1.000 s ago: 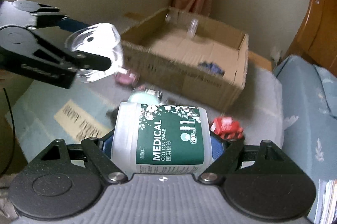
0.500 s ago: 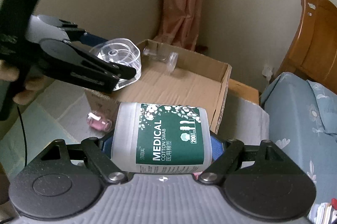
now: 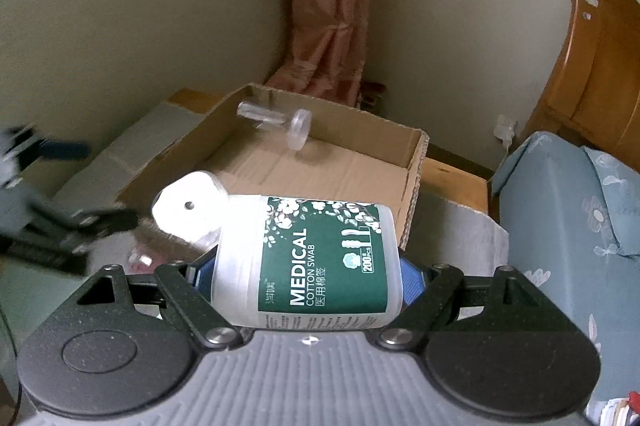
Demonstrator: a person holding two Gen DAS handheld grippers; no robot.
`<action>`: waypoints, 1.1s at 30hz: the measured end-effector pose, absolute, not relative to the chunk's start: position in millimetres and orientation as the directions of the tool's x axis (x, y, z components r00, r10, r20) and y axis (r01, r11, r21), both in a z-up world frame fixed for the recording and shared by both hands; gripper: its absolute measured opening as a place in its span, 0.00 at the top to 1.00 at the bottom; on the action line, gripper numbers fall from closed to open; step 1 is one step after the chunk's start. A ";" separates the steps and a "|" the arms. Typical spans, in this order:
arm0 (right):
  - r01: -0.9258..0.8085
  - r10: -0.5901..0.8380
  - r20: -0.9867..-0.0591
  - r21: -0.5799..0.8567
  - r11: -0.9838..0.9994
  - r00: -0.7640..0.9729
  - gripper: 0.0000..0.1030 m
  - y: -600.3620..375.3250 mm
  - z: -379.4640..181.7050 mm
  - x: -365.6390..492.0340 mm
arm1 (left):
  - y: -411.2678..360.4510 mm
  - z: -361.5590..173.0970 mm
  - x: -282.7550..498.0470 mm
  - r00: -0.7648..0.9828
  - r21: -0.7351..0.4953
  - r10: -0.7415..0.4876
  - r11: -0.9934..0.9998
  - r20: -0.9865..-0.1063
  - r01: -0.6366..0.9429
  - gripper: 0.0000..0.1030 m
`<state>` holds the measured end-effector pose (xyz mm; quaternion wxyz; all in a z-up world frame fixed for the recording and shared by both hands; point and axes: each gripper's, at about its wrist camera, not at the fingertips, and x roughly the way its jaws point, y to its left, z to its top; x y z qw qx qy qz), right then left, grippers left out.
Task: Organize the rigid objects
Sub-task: 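Place the clear container in the box while the right gripper places the swab bottle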
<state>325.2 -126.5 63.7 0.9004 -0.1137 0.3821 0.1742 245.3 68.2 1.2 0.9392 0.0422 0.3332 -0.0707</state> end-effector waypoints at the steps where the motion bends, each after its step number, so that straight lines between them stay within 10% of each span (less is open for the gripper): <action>1: -0.400 0.228 -0.729 -0.069 0.914 0.646 0.16 -126.2 64.3 331.2 | 71.4 1.2 242.3 0.774 0.031 -0.097 0.988 -0.626 0.148 0.01; 33: -0.319 0.176 -0.726 -0.063 0.946 0.664 0.00 -116.5 61.7 370.8 | 82.9 3.0 193.3 0.798 -0.016 -0.131 0.989 -0.588 0.150 0.01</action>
